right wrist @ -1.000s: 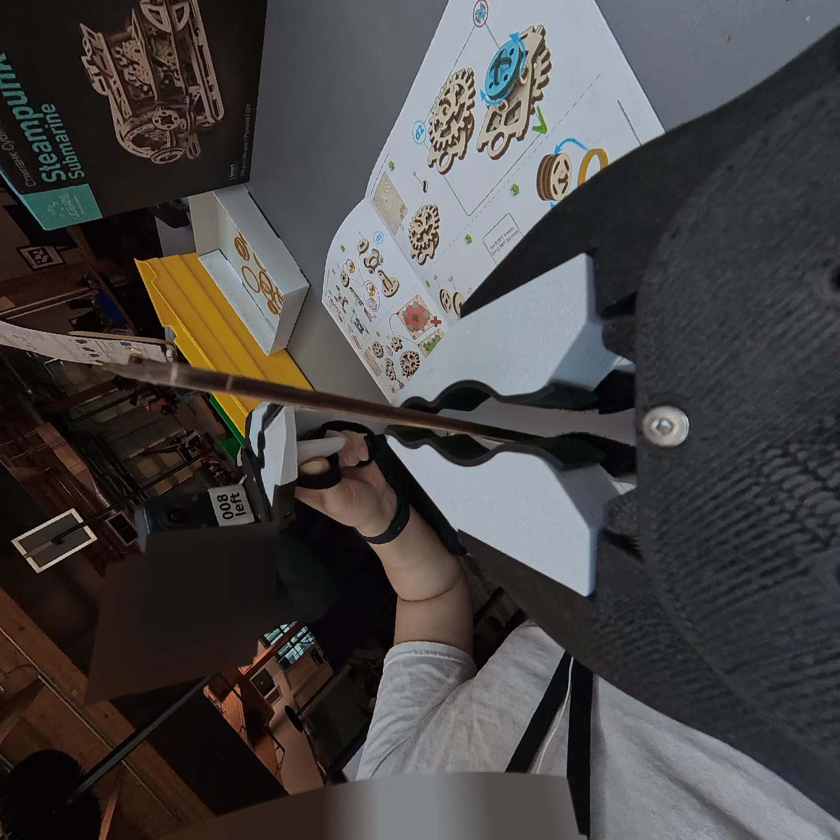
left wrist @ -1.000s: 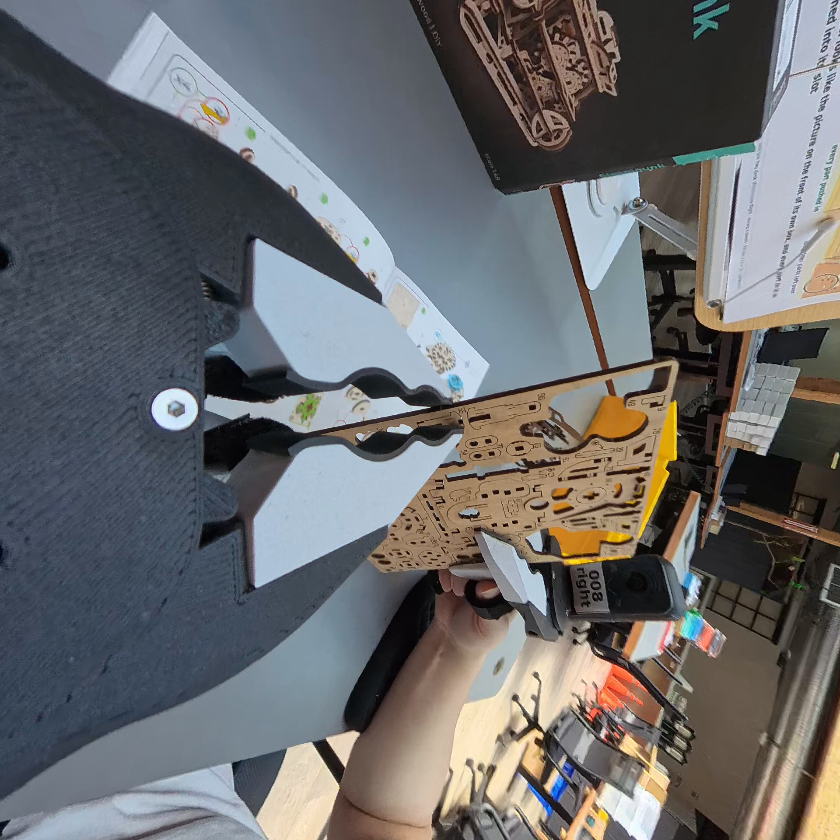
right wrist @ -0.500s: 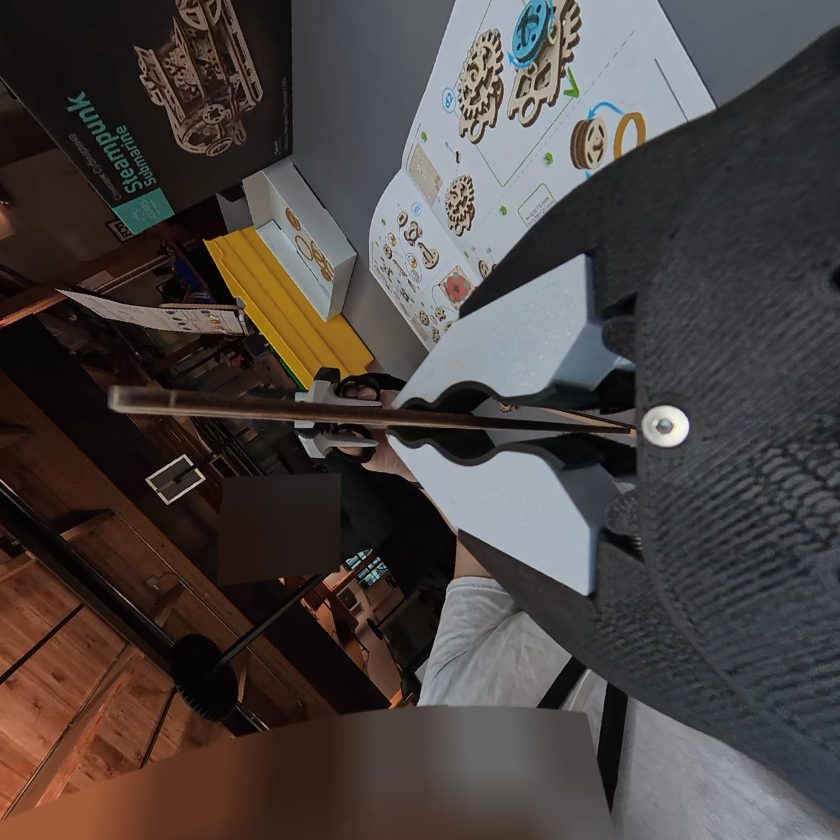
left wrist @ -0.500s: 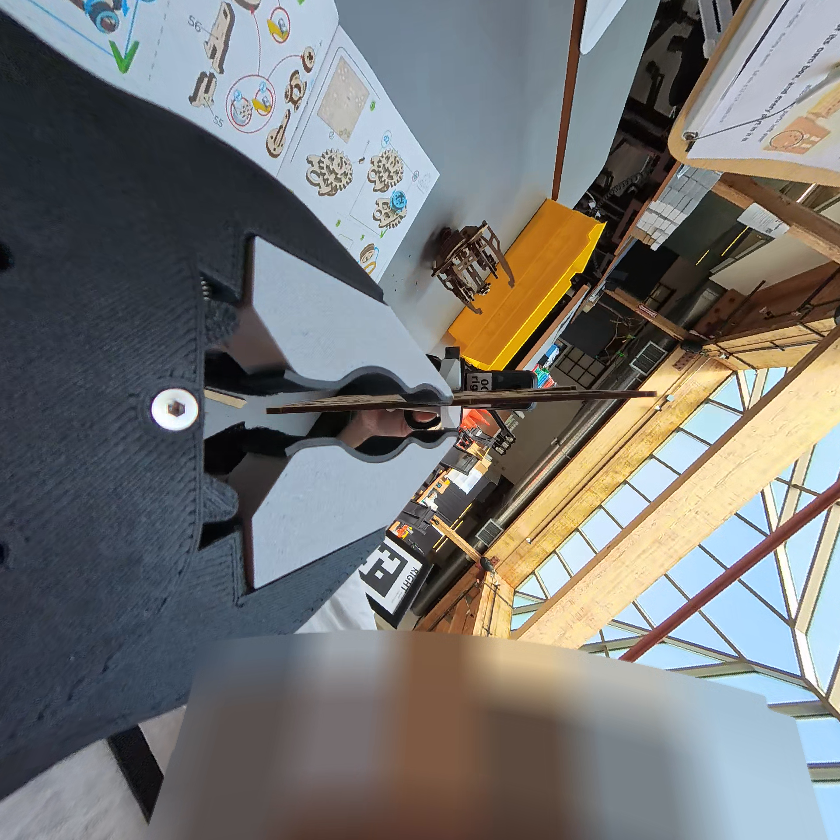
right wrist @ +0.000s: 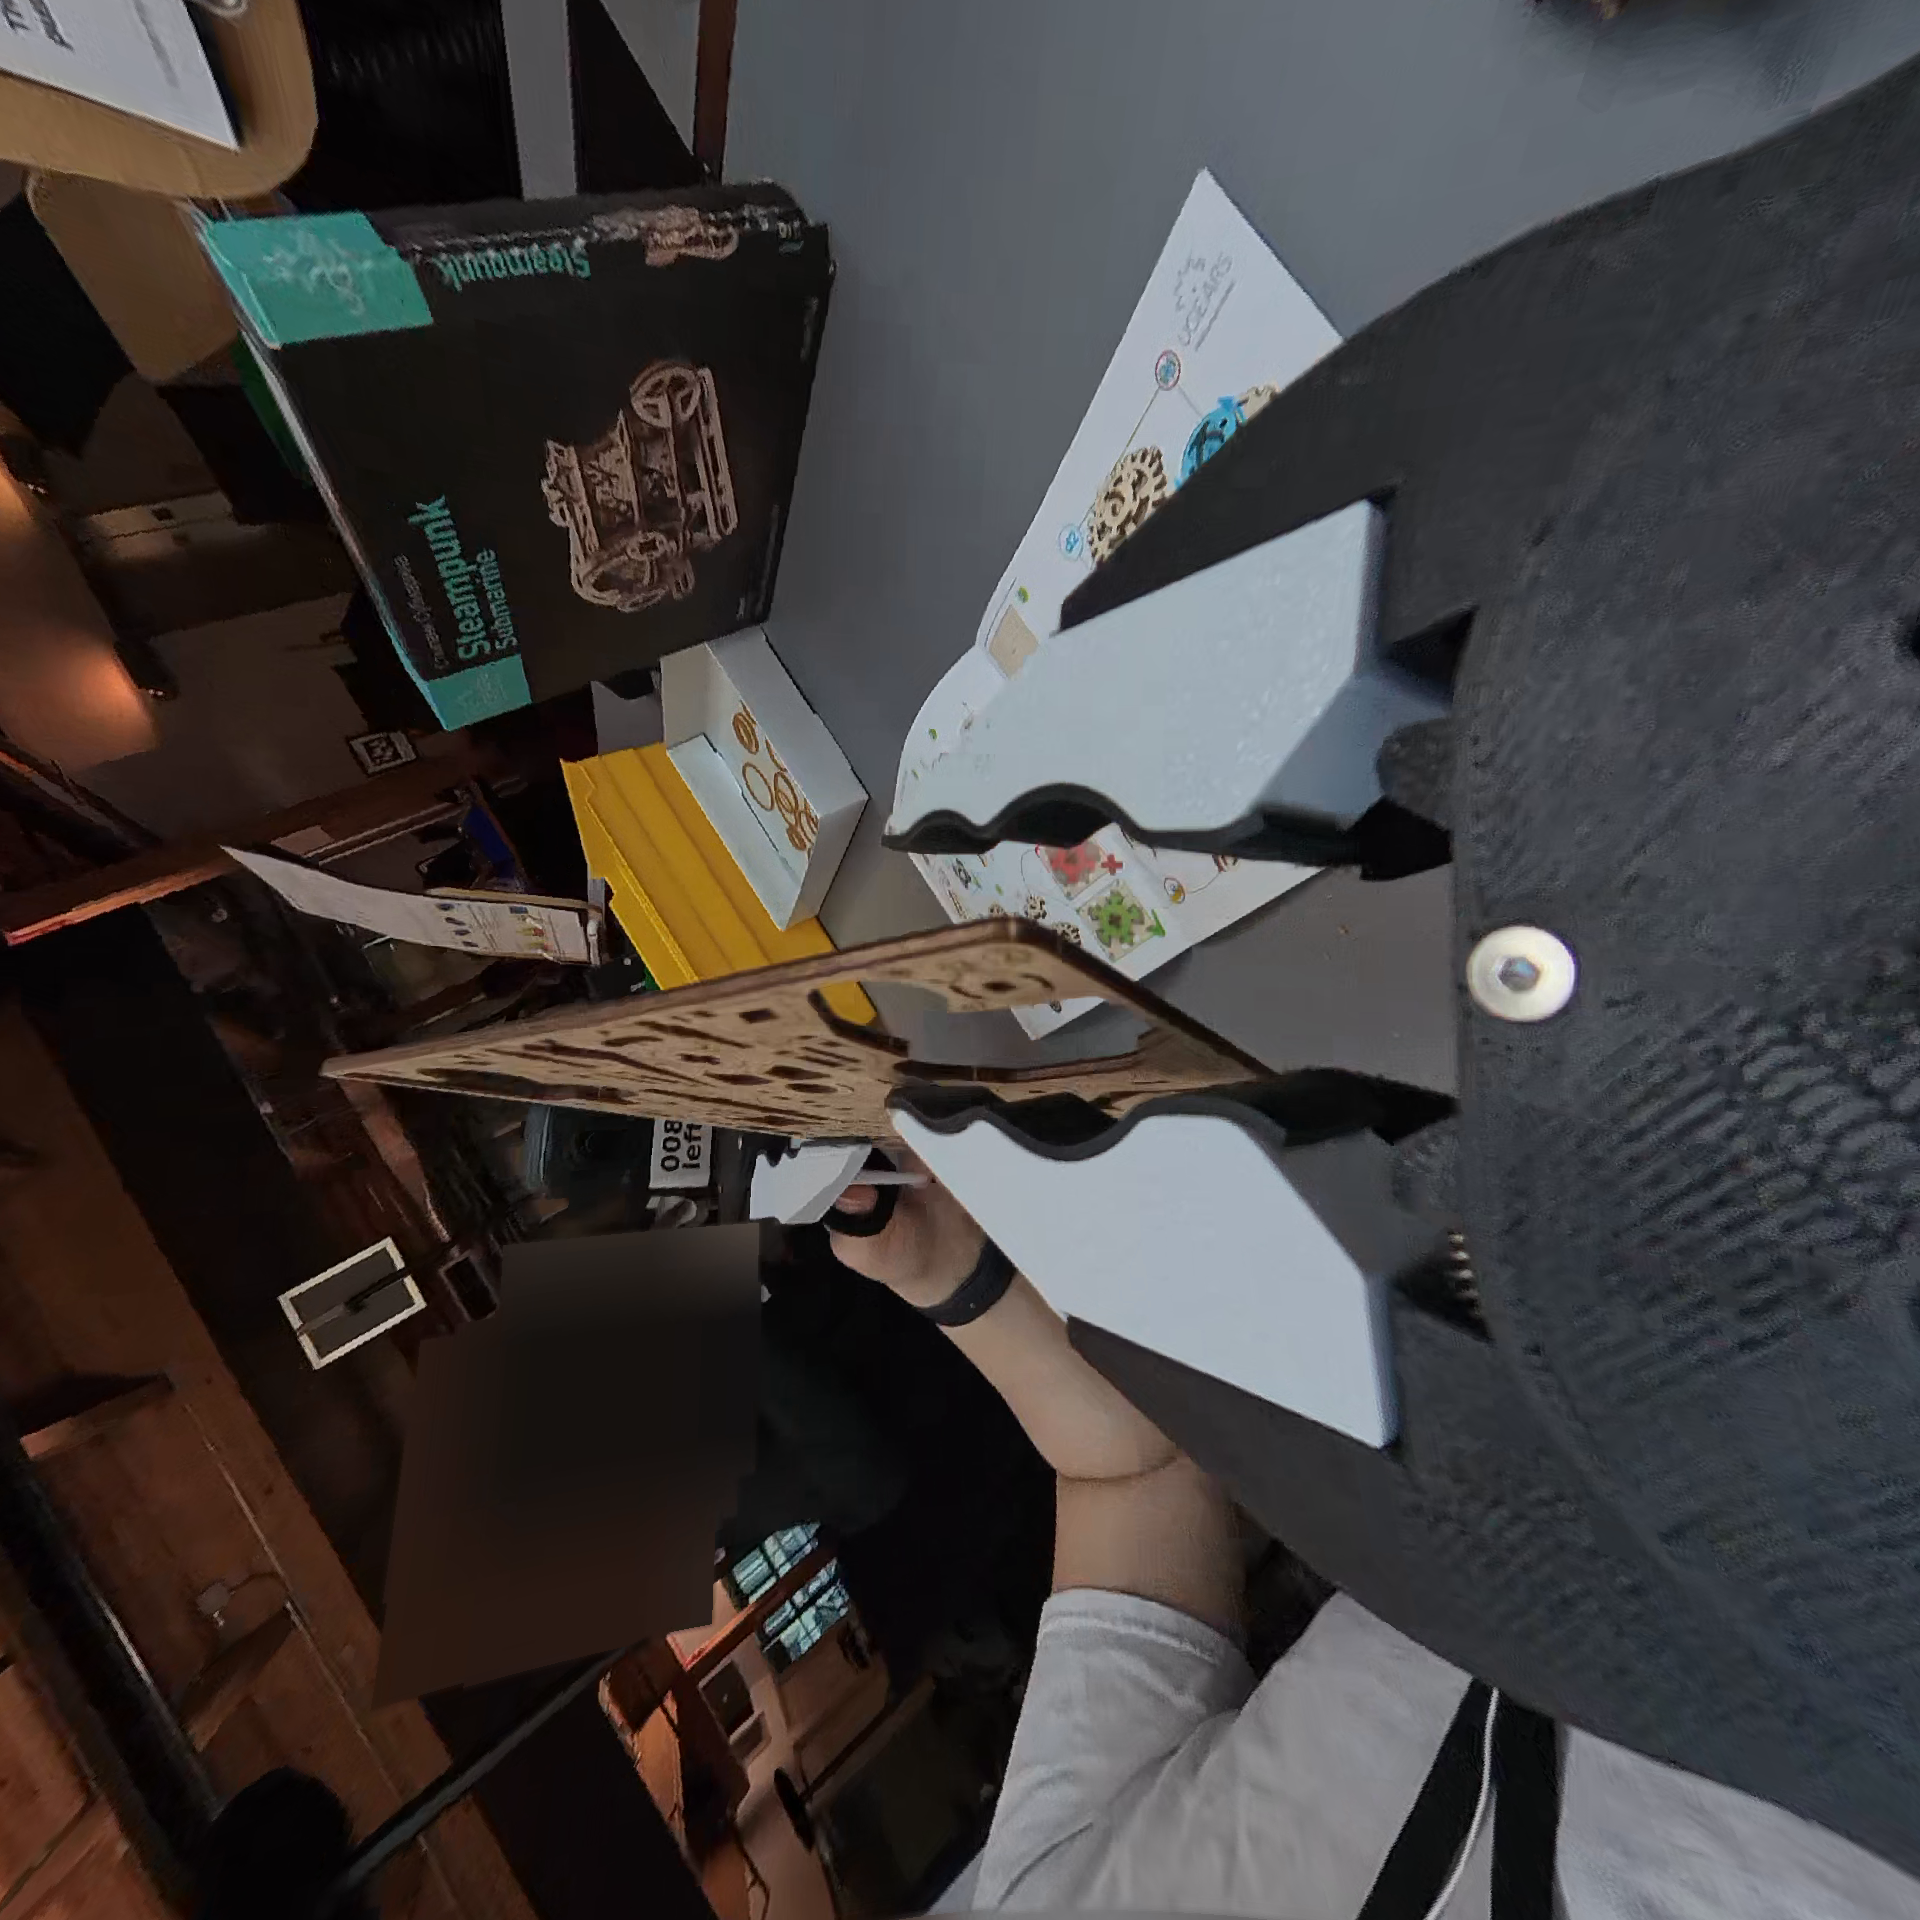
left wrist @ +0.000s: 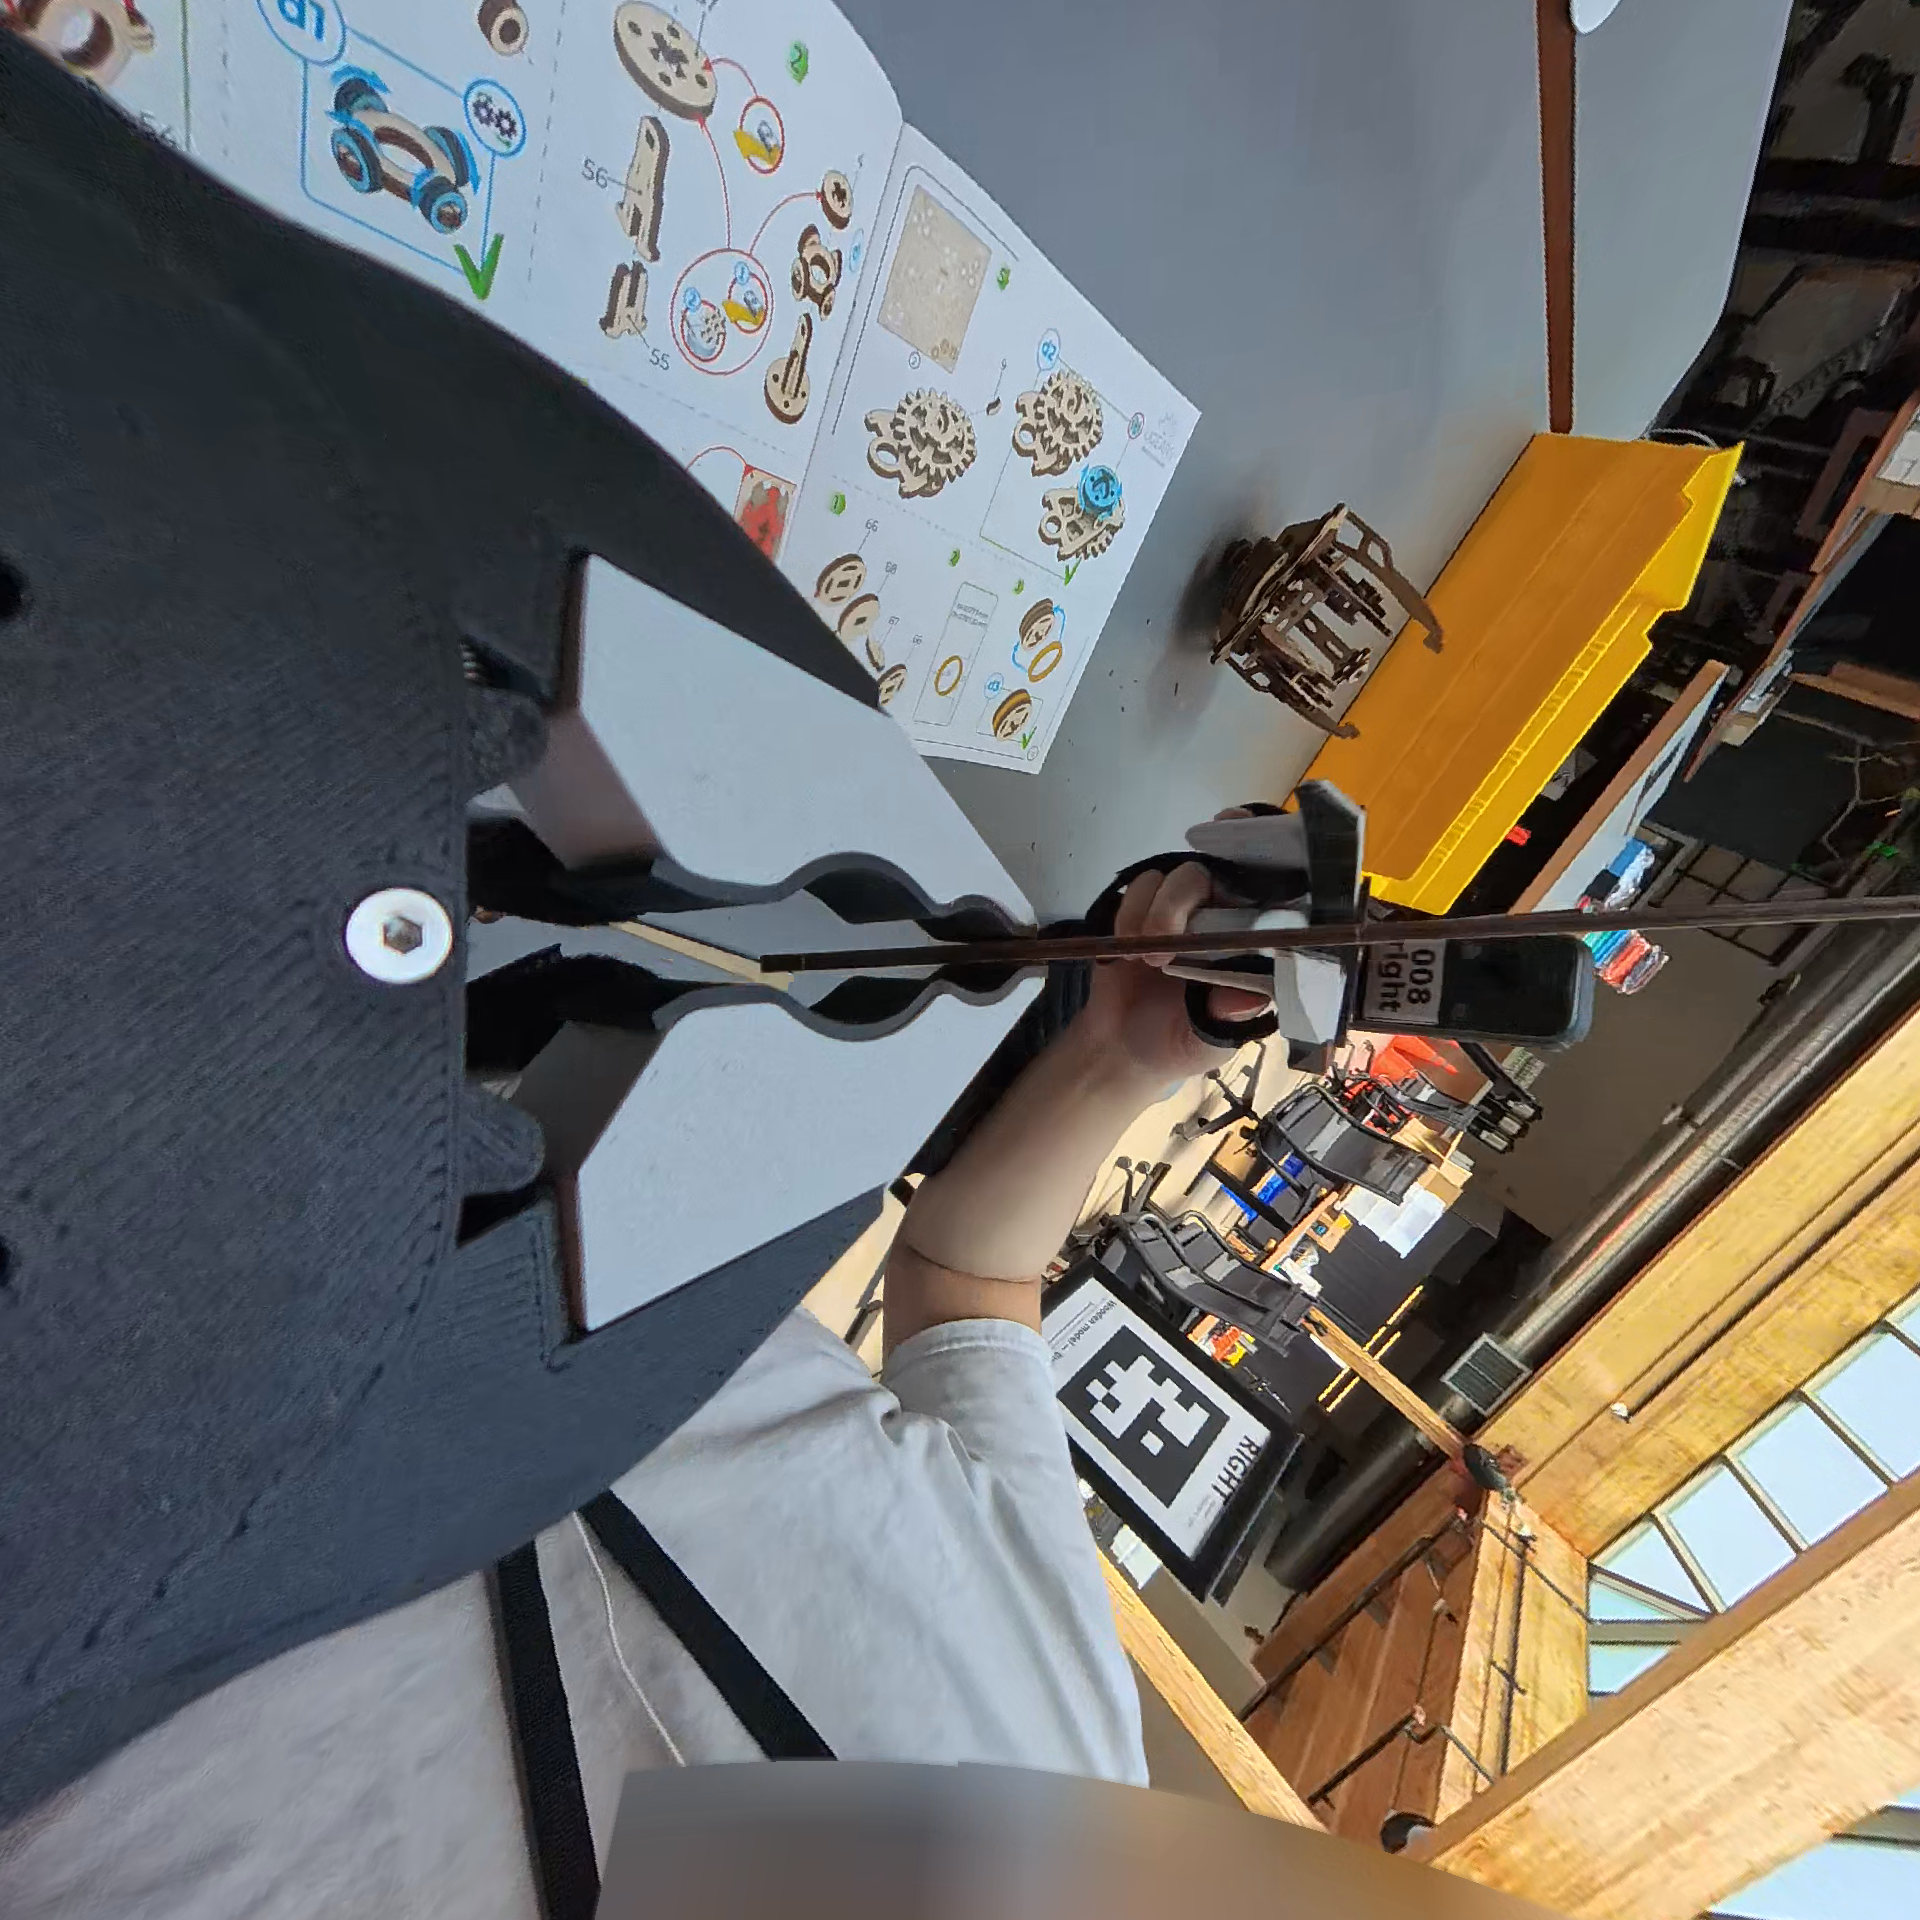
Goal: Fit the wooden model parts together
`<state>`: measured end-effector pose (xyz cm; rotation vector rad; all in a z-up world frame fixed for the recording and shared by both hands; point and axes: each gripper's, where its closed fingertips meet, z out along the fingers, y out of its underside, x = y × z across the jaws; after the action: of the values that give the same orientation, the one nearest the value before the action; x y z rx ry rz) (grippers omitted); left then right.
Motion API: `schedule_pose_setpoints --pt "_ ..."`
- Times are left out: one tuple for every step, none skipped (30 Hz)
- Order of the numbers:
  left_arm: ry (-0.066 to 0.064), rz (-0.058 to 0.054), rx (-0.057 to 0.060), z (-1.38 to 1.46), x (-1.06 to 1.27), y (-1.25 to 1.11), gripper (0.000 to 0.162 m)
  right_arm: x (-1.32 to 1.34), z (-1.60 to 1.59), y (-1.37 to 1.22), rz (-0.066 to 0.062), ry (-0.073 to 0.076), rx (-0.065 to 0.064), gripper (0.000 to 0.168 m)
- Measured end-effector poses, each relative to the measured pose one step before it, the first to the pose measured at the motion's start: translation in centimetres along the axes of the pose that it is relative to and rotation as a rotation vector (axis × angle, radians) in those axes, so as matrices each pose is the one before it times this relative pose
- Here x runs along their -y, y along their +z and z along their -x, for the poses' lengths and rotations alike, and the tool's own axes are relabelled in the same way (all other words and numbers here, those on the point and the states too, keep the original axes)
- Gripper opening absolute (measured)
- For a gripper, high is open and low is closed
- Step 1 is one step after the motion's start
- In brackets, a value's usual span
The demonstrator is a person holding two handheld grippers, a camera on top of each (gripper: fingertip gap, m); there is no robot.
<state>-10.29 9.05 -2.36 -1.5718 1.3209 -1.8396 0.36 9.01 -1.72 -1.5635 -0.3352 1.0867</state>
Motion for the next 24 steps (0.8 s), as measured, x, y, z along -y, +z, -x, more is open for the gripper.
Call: schedule_pose_setpoints --pt "-0.0035 0.0272 0.0061 -0.144 -0.164 -0.183 0.0 0.794 -0.347 -0.758 -0.0016 -0.0632 -0.0501 0.044" --pt "-0.0028 0.0217 0.0034 -0.174 -0.099 -0.158 0.0 0.926 -0.526 -0.9 -0.0052 -0.0704 -0.0655 0.047" --pt "0.0026 0.0169 0.0028 -0.178 0.006 -0.12 0.0 1.064 -0.439 -0.911 -0.0127 -0.0697 -0.0587 0.052" --pt "0.003 0.0139 0.0008 -0.176 0.115 -0.102 0.0 1.078 -0.492 -0.883 -0.0077 -0.0599 -0.057 0.053" --pt "-0.0033 0.021 0.0 -0.164 0.114 -0.073 0.0 1.22 -0.226 -0.751 -0.0104 -0.0489 -0.0415 0.056" --pt "-0.0068 0.021 0.0005 -0.164 0.212 -0.037 0.0 1.509 0.447 -0.55 -0.0208 -0.0423 -0.0045 0.056" --pt "-0.0088 0.0235 0.0015 -0.158 0.244 0.038 0.0 1.656 0.914 -0.256 -0.0171 -0.0396 0.0218 0.054" --pt "-0.008 0.0265 0.0042 -0.126 0.242 0.114 0.0 1.32 1.098 0.071 0.0176 -0.0396 0.0352 0.048" --pt "-0.0083 0.0294 0.0032 -0.18 0.267 0.185 0.0 0.833 1.165 0.382 0.0606 -0.0461 0.0446 0.04" --pt "-0.0068 0.0255 -0.0035 -0.326 0.347 0.26 0.0 0.592 0.957 0.615 0.0826 -0.0496 0.0377 0.038" --pt "-0.0071 0.0211 -0.0127 -0.512 0.418 0.315 0.0 0.462 0.693 0.794 0.0894 -0.0522 0.0301 0.038" --pt "-0.0058 0.0224 -0.0152 -0.594 0.392 0.372 0.0 0.173 0.702 0.898 0.1052 -0.0488 0.0454 0.038" --pt "-0.0025 0.0306 -0.0052 -0.502 0.295 0.411 0.001 0.052 0.645 0.938 0.1097 -0.0384 0.0579 0.038" --pt "0.0058 0.0434 0.0122 -0.321 0.136 0.402 0.001 0.09 0.356 0.847 0.1011 -0.0321 0.0532 0.038" --pt "0.0152 0.0524 0.0237 -0.201 0.029 0.37 0.001 0.09 0.053 0.708 0.0924 -0.022 0.0421 0.038" --pt "0.0186 0.0561 0.026 -0.184 -0.025 0.314 0.0 0.036 0.033 0.547 0.0831 -0.0103 0.0439 0.038" --pt "0.0142 0.0505 0.021 -0.225 0.04 0.233 0.001 0.006 0.703 0.465 0.0665 0.0027 0.0874 0.038" --pt "0.0074 0.0383 0.0096 -0.35 0.192 0.196 0.0 -0.251 1.185 0.433 0.0642 0.0141 0.1204 0.033" --pt "0.0083 0.0332 0.0027 -0.415 0.241 0.146 0.001 -0.331 0.331 0.534 0.0523 0.0254 0.0672 0.034" --pt "0.0157 0.0293 -0.001 -0.458 0.241 0.127 0.001 -0.529 0.092 0.737 0.0418 0.0245 0.0467 0.034" --pt "0.0223 0.0291 0.0019 -0.403 0.205 0.101 0.001 -0.926 0.791 0.858 0.0544 0.0028 0.0866 0.022" --pt "0.0212 0.0358 0.015 -0.136 0.034 0.105 0.001 -0.923 0.591 0.885 0.045 -0.0161 0.0672 0.007" --pt "0.0141 0.0433 0.021 0.106 -0.168 0.13 0.001 -0.466 0.011 0.779 0.0039 -0.0066 0.0248 0.003" --pt "0.0177 0.0368 0.0163 0.178 -0.198 0.097 0.001 -0.37 0.293 0.63 -0.0064 0.0062 0.0405 0.001"
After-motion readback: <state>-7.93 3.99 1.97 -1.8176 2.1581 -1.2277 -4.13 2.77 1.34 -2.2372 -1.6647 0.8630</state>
